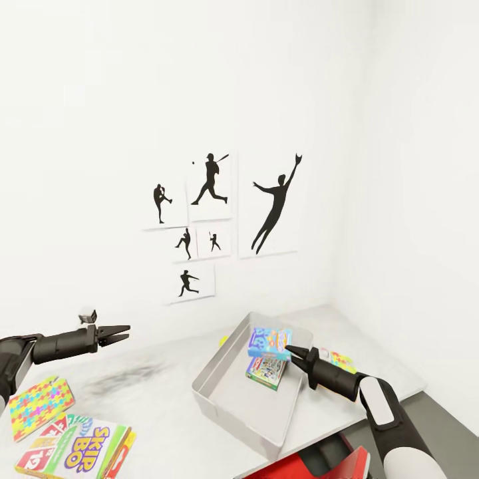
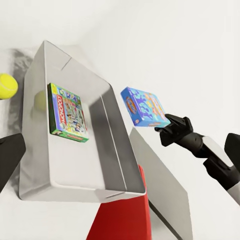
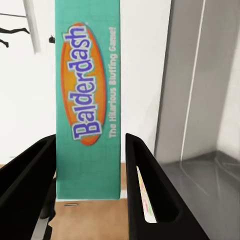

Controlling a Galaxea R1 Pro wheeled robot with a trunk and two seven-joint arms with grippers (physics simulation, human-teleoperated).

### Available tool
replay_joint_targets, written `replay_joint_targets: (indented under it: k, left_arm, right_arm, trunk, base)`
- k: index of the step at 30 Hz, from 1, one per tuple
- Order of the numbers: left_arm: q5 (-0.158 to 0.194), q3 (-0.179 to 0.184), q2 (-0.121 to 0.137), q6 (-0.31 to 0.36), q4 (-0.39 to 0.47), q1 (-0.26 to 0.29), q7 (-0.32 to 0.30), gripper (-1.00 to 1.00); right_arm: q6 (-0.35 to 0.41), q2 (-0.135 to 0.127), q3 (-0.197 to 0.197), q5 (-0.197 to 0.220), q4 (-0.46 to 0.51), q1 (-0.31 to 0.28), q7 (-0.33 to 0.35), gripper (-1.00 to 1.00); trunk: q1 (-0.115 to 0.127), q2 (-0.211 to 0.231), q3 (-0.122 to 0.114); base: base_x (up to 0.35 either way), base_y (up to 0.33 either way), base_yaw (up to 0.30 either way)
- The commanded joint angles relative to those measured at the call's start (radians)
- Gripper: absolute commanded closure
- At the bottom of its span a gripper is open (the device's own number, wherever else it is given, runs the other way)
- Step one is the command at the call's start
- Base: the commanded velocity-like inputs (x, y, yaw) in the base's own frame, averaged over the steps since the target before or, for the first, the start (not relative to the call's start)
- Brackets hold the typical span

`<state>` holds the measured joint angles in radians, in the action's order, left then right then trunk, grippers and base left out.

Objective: Put all the toys in the child's room - the three board games (two on the bed and one on the table), the two jigsaw puzzles on the table, and the tennis ball on the table - inside the toy box on the table in the child's room.

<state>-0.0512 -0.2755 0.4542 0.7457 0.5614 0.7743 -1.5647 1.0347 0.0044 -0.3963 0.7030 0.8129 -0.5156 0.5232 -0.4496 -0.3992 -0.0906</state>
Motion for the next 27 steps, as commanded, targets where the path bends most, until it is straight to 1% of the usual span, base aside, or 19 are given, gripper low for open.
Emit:
replay_joint_targets:
  k: [1, 7, 15, 27]
  left_arm:
    - [-0.006, -0.003, 0.000, 0.011, 0.000, 0.000, -0.006, -1.00]
    - [-0.006, -0.004, 0.001, 0.011, 0.000, 0.000, -0.006, -1.00]
    - [-0.006, -0.004, 0.001, 0.011, 0.000, 0.000, -0.006, -1.00]
    - [-0.006, -0.004, 0.001, 0.011, 0.000, 0.000, -0.006, -1.00]
  right_arm:
    - [0.005, 0.000, -0.004, -0.005, -0.002, -0.001, 0.007, 1.00]
    - [0.005, -0.002, -0.004, -0.005, -0.051, 0.000, 0.005, 1.00]
    - [0.004, 0.000, -0.002, -0.008, -0.066, -0.001, -0.008, 1.00]
    - [0.003, 0.001, -0.006, -0.004, -0.066, -0.034, -0.116, 1.00]
  trunk:
    - [0.000, -0.001, 0.000]
    - [0.000, -0.001, 0.000]
    - [0.000, -0.001, 0.000]
    - [0.000, -0.001, 0.000]
  base:
    - [-0.013, 0.000, 0.000]
    - [-0.082, 0.035, 0.000]
    - [-0.022, 0.012, 0.000]
    - [-0.001, 0.001, 0.000]
